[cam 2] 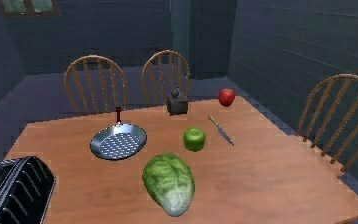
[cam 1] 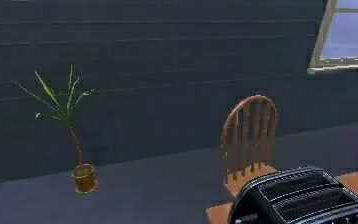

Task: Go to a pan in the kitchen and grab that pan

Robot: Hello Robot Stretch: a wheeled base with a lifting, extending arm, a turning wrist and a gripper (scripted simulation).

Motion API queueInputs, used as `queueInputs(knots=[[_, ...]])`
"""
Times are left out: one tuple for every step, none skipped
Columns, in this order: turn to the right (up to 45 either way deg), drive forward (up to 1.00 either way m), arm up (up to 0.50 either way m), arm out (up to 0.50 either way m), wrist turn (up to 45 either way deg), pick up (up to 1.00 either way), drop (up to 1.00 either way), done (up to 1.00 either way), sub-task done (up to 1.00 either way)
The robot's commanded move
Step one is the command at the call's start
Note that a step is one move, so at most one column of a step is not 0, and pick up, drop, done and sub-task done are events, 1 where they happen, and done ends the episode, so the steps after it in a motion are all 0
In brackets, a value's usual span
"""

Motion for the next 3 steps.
queueInputs(knots=[[-15.0, 0.0, 0.0, 0.0, 0.0, 0.0, 0.0, 0.0, 0.0], [0.0, 0.0, 0.5, 0.0, 0.0, 0.0, 0.0, 0.0, 0.0], [0.0, 0.0, 0.38, 0.0, 0.0, 0.0, 0.0, 0.0, 0.0]])
